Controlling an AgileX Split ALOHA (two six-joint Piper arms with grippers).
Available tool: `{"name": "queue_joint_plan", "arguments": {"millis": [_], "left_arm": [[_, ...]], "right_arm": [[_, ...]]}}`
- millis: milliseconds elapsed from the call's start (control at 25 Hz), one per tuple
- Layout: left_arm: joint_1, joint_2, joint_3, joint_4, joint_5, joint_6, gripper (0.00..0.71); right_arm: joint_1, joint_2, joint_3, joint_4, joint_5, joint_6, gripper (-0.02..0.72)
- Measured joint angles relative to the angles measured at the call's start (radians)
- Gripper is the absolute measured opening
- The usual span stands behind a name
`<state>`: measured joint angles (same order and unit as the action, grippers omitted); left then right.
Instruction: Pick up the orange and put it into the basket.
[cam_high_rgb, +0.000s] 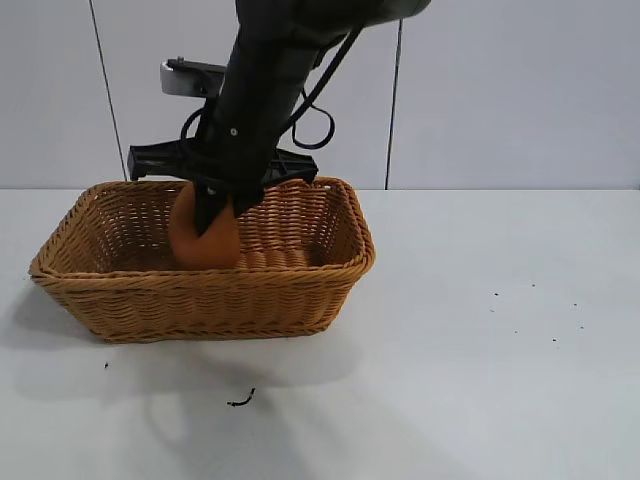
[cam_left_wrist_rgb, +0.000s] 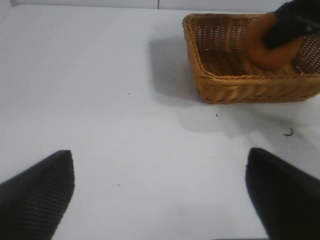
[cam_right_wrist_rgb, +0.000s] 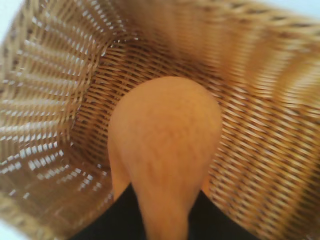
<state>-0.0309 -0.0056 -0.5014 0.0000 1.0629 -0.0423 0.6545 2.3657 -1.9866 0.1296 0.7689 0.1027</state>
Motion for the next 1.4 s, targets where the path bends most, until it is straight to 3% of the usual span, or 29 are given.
{"name": "queue_joint_plan", "arguments": {"millis": [320,400,560,640,960,1400], "left_arm": [[0.000,0.000,0.000,0.000,0.000,0.000,0.666],[0.000,0.000,0.000,0.000,0.000,0.000,0.666],[0.000,0.000,0.000,0.000,0.000,0.000,0.666],[0.000,0.000,0.000,0.000,0.000,0.000,0.666],[0.000,0.000,0.000,0.000,0.001,0.000,0.666],[0.000,0.000,0.000,0.000,0.001,0.000,0.666]], "right_arm": [[0.000,0.007,0.000,0.001,-0.027,0.000,0.078],[0.000,0.007,0.000,0.001,-0.017,0.000,0.189],[0.001,0.003,-0.009,-0.027,0.037,0.000,0.568],[0.001,-0.007,-0.039,-0.056,0.098,0.000,0.641],[-0.022,-0.050,-0.278,-0.218,0.411,0.036,0.672],[-0.306,-0.051,-0.304,-0.245,0.447,0.048,0.661]]}}
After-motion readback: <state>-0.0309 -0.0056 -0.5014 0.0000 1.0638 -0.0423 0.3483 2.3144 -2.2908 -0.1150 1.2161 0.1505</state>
